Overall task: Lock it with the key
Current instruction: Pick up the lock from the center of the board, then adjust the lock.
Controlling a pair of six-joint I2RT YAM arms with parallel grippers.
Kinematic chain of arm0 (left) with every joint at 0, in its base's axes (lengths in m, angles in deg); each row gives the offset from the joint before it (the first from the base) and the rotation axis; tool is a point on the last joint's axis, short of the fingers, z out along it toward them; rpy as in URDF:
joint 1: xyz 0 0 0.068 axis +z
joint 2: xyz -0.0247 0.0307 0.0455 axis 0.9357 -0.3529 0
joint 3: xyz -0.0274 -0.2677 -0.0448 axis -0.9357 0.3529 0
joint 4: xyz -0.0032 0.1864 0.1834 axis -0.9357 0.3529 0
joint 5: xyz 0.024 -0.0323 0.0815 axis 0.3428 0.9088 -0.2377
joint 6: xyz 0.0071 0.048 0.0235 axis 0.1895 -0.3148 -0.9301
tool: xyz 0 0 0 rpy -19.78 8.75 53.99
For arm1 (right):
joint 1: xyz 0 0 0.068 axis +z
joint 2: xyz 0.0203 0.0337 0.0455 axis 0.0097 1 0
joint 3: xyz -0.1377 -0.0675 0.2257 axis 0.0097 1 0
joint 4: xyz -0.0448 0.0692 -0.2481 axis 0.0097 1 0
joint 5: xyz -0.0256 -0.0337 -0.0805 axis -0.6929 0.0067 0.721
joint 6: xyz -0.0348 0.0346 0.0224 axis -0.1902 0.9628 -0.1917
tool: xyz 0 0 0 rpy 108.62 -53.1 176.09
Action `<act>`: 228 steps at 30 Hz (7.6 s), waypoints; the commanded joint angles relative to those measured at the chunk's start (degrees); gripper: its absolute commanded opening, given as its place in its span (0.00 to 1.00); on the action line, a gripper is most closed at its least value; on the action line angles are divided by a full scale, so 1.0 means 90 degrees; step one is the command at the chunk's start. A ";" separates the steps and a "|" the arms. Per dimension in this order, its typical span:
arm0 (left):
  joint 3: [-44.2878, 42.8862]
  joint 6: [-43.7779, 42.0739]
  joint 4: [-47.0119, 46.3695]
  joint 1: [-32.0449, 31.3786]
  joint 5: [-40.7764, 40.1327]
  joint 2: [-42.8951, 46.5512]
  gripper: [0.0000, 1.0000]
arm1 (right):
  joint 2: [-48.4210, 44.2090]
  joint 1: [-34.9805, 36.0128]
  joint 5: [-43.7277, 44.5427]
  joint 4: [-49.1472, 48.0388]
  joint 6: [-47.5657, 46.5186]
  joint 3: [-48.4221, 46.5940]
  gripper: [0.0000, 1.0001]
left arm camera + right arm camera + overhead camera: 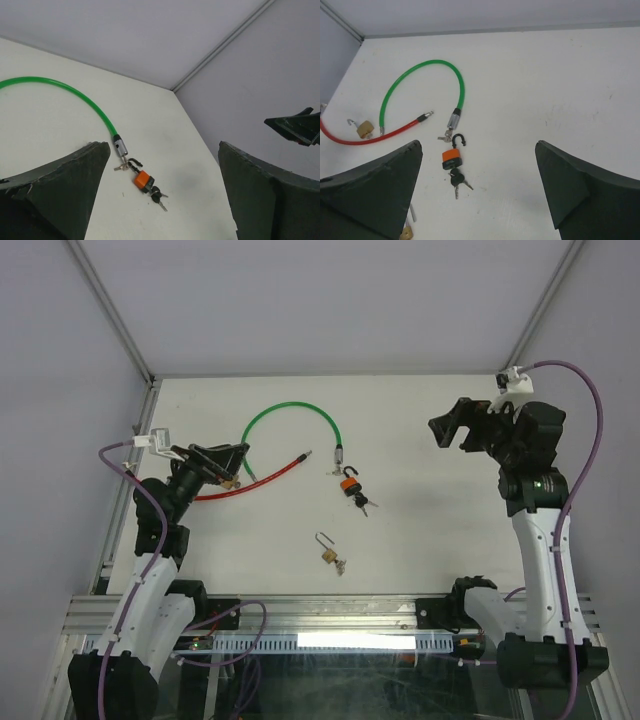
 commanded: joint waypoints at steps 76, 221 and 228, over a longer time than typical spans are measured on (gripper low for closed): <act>0.1980 0.1016 -0.1035 -0.4121 -0.4542 -0.1104 0.95 | 0.2897 0.6188 0.0056 -0.0966 -0.2409 0.1644 0.94; 0.0442 0.3059 -0.6126 -0.5581 -0.2801 -0.5895 0.00 | 0.1943 0.4742 -0.0689 -0.0987 -0.2354 0.1601 0.12; 0.0441 0.2317 -0.5416 -0.5584 -0.2834 -0.5528 0.00 | 0.1805 0.4469 -0.1134 -0.0647 -0.2675 0.1494 0.51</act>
